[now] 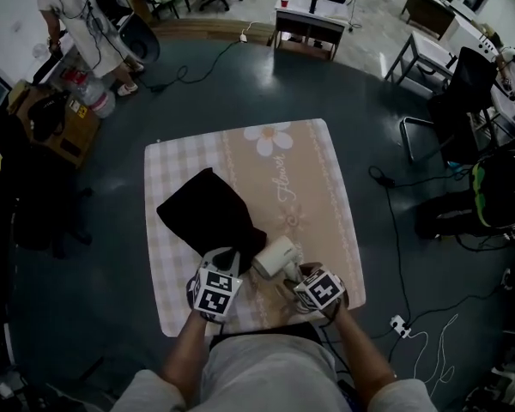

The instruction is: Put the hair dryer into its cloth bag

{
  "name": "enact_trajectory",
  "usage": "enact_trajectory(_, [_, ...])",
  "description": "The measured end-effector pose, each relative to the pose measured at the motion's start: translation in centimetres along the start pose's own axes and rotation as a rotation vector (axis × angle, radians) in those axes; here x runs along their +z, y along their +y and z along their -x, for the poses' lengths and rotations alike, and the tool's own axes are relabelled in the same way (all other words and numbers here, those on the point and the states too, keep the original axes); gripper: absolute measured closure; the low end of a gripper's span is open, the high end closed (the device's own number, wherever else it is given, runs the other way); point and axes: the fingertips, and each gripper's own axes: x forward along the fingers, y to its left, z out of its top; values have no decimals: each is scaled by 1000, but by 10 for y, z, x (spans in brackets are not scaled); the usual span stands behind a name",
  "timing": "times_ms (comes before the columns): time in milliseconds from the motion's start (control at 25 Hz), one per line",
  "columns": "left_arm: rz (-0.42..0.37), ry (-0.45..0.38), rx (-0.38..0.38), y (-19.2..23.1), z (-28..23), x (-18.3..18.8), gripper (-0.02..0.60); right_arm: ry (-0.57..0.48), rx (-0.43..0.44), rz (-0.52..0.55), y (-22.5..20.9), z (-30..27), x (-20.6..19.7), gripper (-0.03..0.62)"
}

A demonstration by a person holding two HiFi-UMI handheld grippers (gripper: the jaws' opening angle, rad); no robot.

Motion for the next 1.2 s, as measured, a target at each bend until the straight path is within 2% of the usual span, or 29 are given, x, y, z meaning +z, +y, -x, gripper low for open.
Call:
enact_trajectory(200, [-21, -2, -1, -1, 7, 0, 566, 51, 21, 90, 22, -9, 6, 395])
enact_trajectory(600, [-8, -2, -15, 0, 16, -6, 566, 95, 40, 164, 42, -46, 21, 404])
enact_trajectory(1200, [-2, -14, -33, -1, 26, -10, 566, 53, 69, 30, 46, -57, 59, 404])
